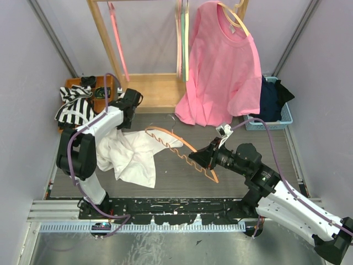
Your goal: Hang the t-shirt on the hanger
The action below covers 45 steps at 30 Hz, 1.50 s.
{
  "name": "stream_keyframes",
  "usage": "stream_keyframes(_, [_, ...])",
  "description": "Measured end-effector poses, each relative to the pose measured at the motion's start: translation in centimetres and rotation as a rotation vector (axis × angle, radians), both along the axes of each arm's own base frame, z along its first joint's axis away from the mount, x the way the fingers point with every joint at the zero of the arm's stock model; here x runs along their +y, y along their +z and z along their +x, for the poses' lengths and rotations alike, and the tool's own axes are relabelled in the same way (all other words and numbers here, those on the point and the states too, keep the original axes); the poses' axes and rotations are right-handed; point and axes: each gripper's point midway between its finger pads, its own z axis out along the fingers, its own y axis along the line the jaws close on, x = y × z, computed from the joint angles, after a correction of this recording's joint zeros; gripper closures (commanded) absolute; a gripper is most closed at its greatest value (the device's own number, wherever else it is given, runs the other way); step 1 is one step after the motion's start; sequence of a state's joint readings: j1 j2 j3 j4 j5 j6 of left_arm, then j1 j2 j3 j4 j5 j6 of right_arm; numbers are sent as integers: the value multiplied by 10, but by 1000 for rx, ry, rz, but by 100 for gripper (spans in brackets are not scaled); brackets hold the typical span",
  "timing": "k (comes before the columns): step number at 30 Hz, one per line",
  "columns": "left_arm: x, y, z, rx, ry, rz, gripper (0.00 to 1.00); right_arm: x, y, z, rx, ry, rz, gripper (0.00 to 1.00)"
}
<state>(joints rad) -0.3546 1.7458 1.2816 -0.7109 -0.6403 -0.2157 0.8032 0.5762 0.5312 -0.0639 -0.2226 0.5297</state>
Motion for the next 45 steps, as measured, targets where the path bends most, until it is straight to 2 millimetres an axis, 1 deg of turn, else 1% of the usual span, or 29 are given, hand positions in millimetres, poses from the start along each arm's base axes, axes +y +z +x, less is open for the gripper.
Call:
stream_keyframes(2, [2, 0, 1, -2, 2, 3, 41, 0, -2, 0, 3, 1, -2, 99])
stream_keyframes(5, [4, 1, 2, -5, 5, 9, 54, 0, -5, -1, 9, 2, -5, 99])
stream_keyframes(7, [5, 2, 3, -9, 5, 16, 66, 0, -5, -1, 9, 4, -5, 99])
stream_keyframes(9, [7, 3, 3, -11, 9, 20, 70, 0, -5, -1, 8, 4, -4, 99])
stream_keyframes(11, [9, 3, 3, -12, 14, 25, 72, 0, -6, -1, 9, 5, -5, 99])
stream_keyframes(14, [12, 1, 3, -5, 19, 32, 71, 0, -8, -2, 9, 6, -4, 99])
stream_keyframes(15, [13, 0, 3, -1, 20, 33, 68, -1, -8, -2, 9, 6, -5, 99])
stream_keyframes(18, [14, -1, 3, 5, 21, 34, 54, -1, -10, -3, 9, 6, -3, 99])
stream_keyframes(20, [13, -1, 3, 5, 21, 34, 48, -1, -11, -3, 10, 6, -5, 99])
stream_keyframes(29, [16, -4, -1, 11, 29, 43, 46, -1, -18, -4, 21, 10, -8, 99])
stream_keyframes(34, [21, -3, -1, 6, 41, 76, 48, -3, -20, -6, 20, 13, -1, 99])
stream_keyframes(36, [23, -2, -1, 3, 46, 90, 51, -3, -19, -7, 16, 13, 5, 99])
stream_keyframes(41, [28, -2, -4, 9, 50, 122, 77, -3, -19, -7, 11, 14, 12, 99])
stream_keyframes(44, [29, -1, -4, 12, 49, 129, 89, -4, -18, -8, 9, 14, 15, 99])
stream_keyframes(45, [29, -1, -4, 12, 51, 128, 91, -4, -18, -8, 9, 14, 16, 99])
